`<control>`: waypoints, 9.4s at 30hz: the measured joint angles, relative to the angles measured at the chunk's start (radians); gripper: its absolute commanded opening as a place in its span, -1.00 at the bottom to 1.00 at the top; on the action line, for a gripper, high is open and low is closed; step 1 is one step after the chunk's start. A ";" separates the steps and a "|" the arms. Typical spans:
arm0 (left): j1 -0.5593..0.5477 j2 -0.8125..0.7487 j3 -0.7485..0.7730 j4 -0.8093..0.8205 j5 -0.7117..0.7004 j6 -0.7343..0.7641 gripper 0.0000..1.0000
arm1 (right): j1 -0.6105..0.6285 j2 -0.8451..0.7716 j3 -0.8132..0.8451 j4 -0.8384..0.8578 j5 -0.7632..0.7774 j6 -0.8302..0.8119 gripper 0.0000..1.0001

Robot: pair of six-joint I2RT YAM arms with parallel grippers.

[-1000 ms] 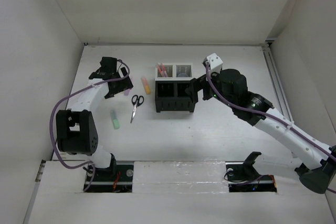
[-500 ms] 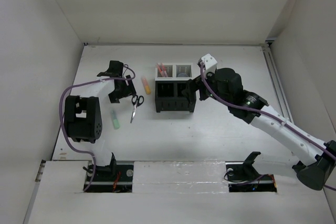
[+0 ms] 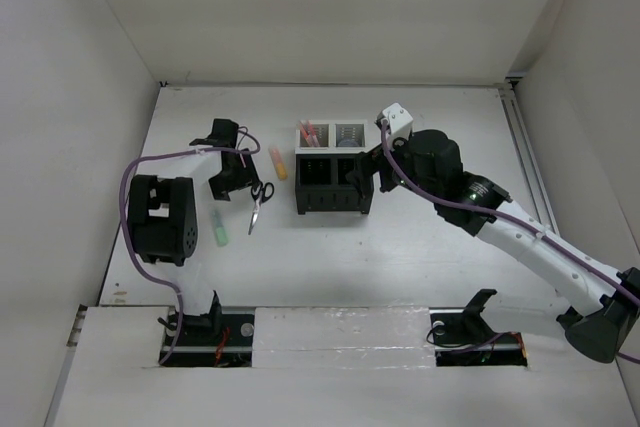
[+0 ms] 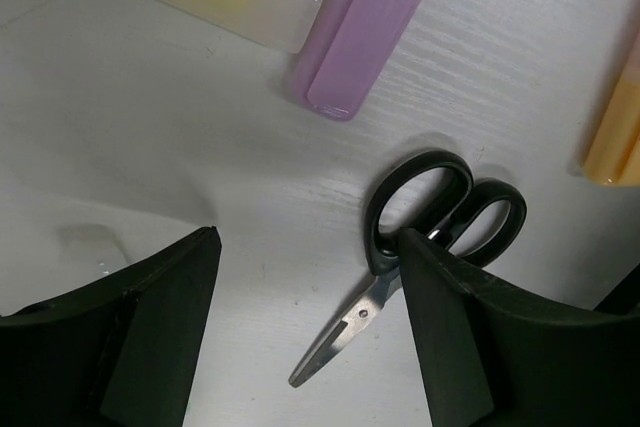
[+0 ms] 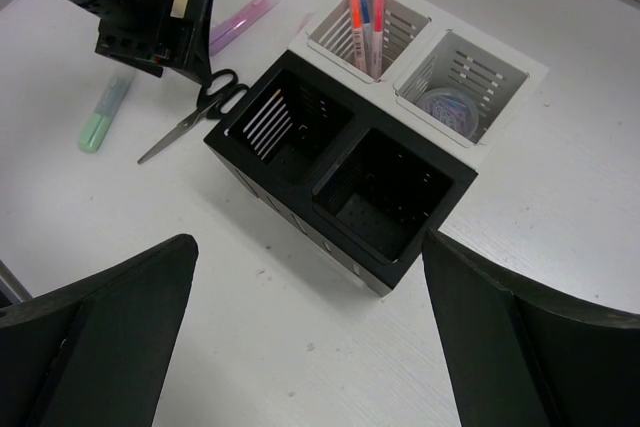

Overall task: Sort the stationery into containers
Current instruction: Grab a piece of stationery with the left arm, then pass the stationery from the left arm to the right, then place the stationery into the container, then grab a piece of stationery with the left arm

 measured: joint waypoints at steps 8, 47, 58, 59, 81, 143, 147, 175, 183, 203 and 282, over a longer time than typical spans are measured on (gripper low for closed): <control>0.000 0.027 0.002 0.000 -0.006 -0.008 0.33 | 0.000 -0.002 0.000 0.000 -0.004 0.000 1.00; -0.004 0.054 0.022 -0.029 -0.093 -0.043 -1.00 | -0.020 -0.043 -0.004 0.000 -0.006 0.000 1.00; -0.162 0.043 0.010 -0.065 -0.245 -0.064 -1.00 | -0.026 -0.058 -0.004 0.004 -0.048 0.000 1.00; -0.162 0.038 0.006 -0.070 -0.247 -0.070 -1.00 | -0.026 -0.055 -0.004 0.005 -0.052 0.000 1.00; -0.151 -0.404 -0.002 -0.073 -0.293 -0.085 -1.00 | -0.040 -0.008 -0.048 0.193 -0.181 0.002 1.00; -0.150 -0.880 -0.140 0.134 0.059 0.020 1.00 | 0.070 0.692 0.325 0.632 -0.476 0.281 -1.00; -0.152 -0.919 -0.142 0.132 -0.009 0.006 1.00 | 0.013 0.627 0.264 0.625 -0.478 0.279 -1.00; -0.152 -0.924 -0.166 0.119 -0.040 -0.011 1.00 | -0.340 0.348 -0.425 1.334 -0.443 0.195 -1.00; -0.152 -0.924 -0.166 0.119 -0.033 -0.011 1.00 | -0.335 0.408 -0.475 1.497 -0.435 0.213 -1.00; -0.152 -0.910 -0.166 0.120 -0.013 -0.011 1.00 | -0.273 0.465 -0.560 1.593 -0.392 0.225 1.00; 0.220 0.338 0.438 -0.315 -0.256 -0.744 -0.43 | 0.003 -0.297 -0.298 0.491 -0.087 0.076 1.00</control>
